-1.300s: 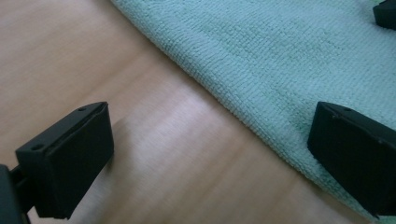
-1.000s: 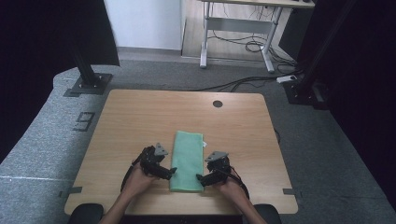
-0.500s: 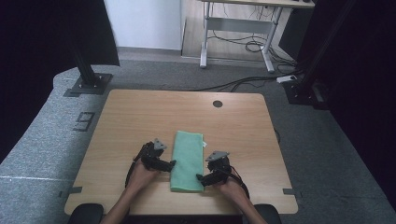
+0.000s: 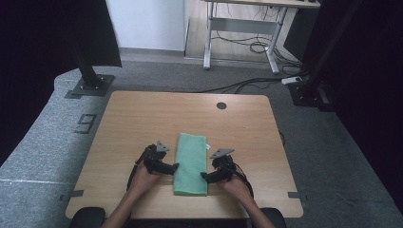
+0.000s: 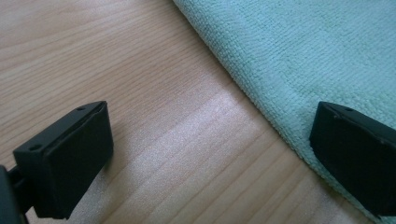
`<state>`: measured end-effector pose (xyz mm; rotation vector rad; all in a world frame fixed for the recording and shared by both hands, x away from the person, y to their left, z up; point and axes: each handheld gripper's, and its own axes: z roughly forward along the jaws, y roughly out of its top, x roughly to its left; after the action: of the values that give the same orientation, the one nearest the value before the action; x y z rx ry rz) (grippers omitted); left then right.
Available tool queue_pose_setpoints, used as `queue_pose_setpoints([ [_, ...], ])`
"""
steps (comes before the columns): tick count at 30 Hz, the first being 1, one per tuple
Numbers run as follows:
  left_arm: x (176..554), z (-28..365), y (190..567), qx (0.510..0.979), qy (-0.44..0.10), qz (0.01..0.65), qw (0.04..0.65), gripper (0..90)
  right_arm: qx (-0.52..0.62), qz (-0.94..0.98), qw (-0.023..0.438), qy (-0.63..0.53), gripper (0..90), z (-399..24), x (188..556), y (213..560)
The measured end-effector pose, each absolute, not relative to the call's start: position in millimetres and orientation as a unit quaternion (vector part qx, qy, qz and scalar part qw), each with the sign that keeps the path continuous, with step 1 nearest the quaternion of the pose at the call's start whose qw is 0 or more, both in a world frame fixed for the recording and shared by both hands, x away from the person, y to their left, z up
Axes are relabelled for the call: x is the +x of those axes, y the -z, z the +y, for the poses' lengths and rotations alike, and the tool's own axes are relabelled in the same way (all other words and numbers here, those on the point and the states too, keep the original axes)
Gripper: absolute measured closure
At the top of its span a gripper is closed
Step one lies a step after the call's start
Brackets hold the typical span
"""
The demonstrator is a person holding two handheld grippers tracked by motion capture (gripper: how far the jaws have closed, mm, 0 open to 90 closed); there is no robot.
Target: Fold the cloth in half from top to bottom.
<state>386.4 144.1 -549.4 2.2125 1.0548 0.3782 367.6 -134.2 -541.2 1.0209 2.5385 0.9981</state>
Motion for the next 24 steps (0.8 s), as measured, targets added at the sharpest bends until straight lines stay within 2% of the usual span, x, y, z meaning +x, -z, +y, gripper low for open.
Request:
queue_pose_setpoints([
  [9,385.9,144.1,549.3,0.844,-0.145,0.403,0.323,0.0,0.364,0.857,0.11,-0.349,14.4,-130.8,403.1,530.1],
  [16,385.9,143.9,549.3,0.843,-0.145,0.404,0.324,0.0,0.372,0.85,0.119,-0.354,32.2,-128.7,431.5,520.6],
  [17,385.8,143.7,549.5,0.842,-0.145,0.405,0.325,0.0,0.374,0.848,0.119,-0.357,38.2,-128.1,440.0,518.0],
  [19,385.9,144.0,549.3,0.843,-0.145,0.404,0.323,0.0,0.375,0.847,0.116,-0.359,41.3,-127.8,444.2,516.8],
  [21,385.9,144.0,549.3,0.843,-0.145,0.404,0.323,0.0,0.377,0.846,0.114,-0.359,50.8,-125.4,456.1,514.2],
  [24,385.9,144.0,549.3,0.843,-0.145,0.404,0.323,0.0,0.376,0.849,0.115,-0.352,54.6,-122.5,463.3,514.0],
])
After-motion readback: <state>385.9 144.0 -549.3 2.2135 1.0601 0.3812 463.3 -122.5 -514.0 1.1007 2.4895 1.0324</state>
